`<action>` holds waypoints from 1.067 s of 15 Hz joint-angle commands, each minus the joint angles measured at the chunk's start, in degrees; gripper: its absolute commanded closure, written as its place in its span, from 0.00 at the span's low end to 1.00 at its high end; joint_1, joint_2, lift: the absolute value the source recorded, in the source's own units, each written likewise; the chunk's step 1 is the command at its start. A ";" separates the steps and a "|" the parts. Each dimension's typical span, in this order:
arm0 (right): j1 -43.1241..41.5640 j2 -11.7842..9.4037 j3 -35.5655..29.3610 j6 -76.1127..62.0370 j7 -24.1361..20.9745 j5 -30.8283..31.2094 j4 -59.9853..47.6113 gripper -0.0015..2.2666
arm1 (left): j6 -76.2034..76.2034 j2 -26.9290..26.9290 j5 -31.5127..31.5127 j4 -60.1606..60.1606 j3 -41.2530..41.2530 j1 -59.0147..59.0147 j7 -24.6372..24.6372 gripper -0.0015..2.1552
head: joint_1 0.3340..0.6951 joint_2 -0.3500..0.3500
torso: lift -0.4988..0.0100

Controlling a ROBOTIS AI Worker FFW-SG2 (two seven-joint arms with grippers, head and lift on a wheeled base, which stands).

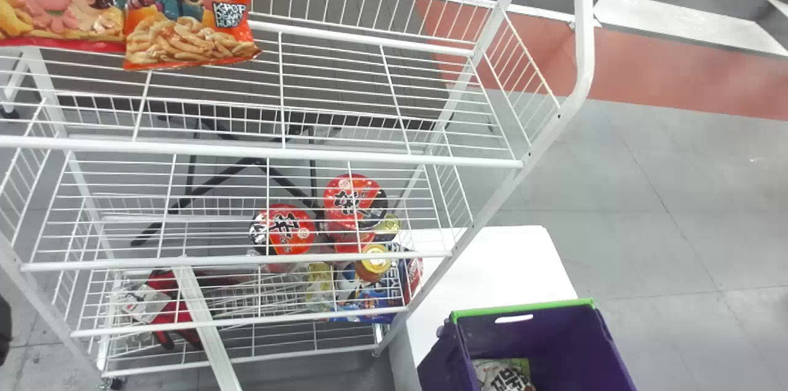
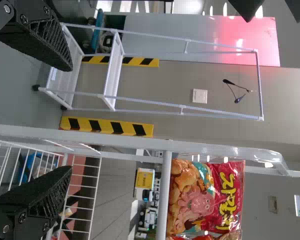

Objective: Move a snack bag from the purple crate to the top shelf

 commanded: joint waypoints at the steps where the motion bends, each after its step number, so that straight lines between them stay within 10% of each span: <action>1: 0.00 0.00 -0.02 0.29 0.09 0.00 0.00 1.00 | -0.01 0.00 0.00 -0.01 0.00 0.04 0.00 0.06 | 1.00 0.00 | 0.72; 16: 0.26 0.09 0.07 0.29 0.18 0.00 0.00 1.00 | -0.36 0.18 0.09 0.08 0.00 0.12 -0.18 0.06 | 1.00 0.00 | 0.84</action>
